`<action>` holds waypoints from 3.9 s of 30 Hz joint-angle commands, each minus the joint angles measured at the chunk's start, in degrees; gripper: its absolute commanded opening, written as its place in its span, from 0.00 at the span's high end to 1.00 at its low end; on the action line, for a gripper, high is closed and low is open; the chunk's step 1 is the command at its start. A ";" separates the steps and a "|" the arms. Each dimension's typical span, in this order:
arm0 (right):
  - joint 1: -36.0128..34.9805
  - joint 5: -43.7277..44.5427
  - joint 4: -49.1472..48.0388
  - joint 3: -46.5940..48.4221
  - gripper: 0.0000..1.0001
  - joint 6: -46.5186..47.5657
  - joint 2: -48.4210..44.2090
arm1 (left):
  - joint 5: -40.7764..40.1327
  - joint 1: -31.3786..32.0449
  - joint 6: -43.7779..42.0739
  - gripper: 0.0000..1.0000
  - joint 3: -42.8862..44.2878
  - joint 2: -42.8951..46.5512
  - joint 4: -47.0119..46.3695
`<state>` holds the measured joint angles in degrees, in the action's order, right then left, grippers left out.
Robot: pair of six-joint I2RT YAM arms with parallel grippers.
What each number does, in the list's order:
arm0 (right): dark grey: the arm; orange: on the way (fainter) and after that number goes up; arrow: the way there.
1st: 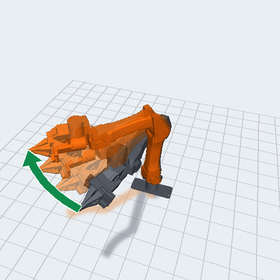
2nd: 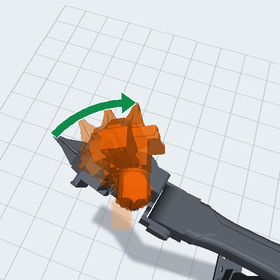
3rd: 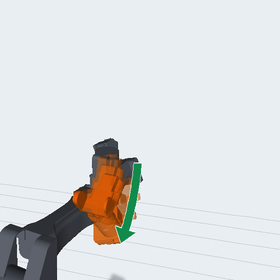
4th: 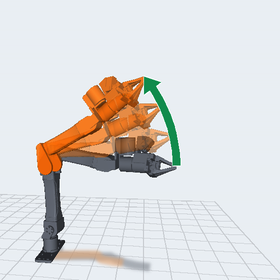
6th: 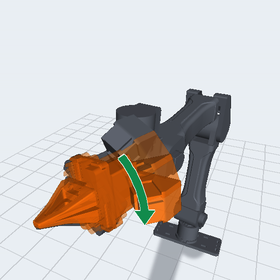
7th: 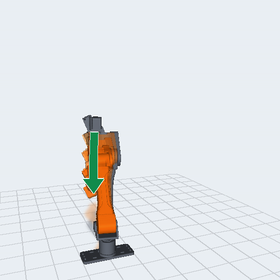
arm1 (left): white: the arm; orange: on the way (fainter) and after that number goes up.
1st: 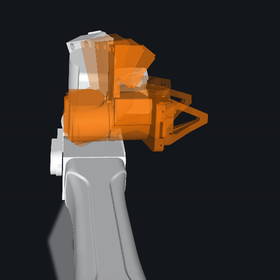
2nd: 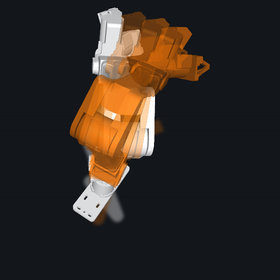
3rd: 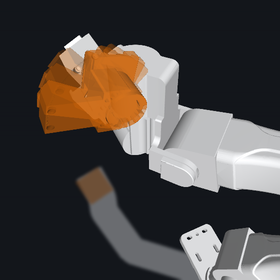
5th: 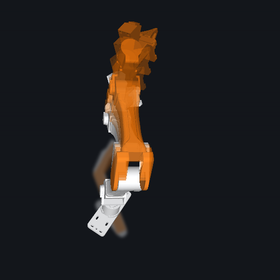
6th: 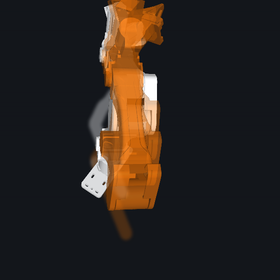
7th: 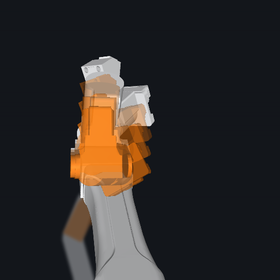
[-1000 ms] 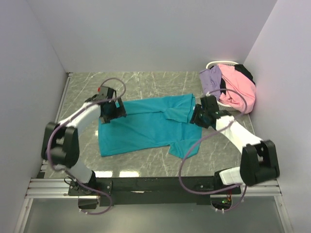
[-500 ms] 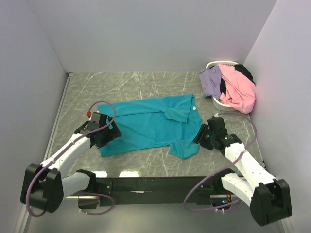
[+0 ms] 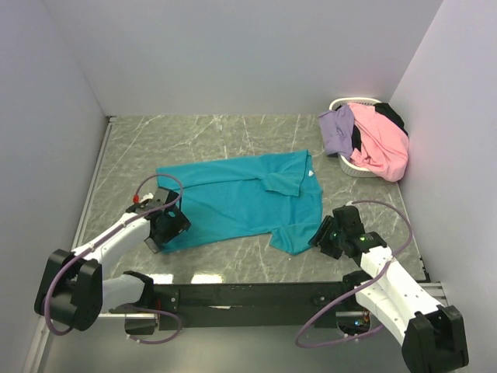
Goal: Fold and stack the t-shirts
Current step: Fold the tshirt
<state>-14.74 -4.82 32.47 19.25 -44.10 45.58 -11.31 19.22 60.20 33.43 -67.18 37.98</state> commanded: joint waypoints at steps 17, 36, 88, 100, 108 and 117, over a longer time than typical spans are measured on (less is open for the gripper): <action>-0.99 -1.42 -3.64 -1.32 0.42 -0.82 1.00 | -3.37 0.46 10.90 0.00 -1.52 11.81 9.22; -1.34 -1.25 -4.25 -0.43 0.42 -0.73 1.35 | -5.65 0.55 16.17 0.01 -2.76 -0.23 8.35; -2.66 -4.59 -6.01 15.29 1.00 3.23 2.23 | -6.97 0.55 11.16 0.99 2.34 6.71 10.01; -2.66 -3.36 -9.00 26.36 1.00 6.04 17.60 | -13.12 0.38 7.83 0.85 13.41 -3.48 11.51; -2.04 -4.32 -11.02 36.38 1.00 7.18 32.10 | -14.70 -3.39 2.20 0.82 22.72 -17.52 8.52; 0.24 -3.44 -10.06 46.23 1.00 9.11 43.36 | -16.11 -7.70 -1.75 0.83 32.22 -29.75 8.52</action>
<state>-15.86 -9.28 23.46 61.01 -36.71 86.50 -25.50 12.78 61.14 61.98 -94.41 47.00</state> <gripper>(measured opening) 0.007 0.180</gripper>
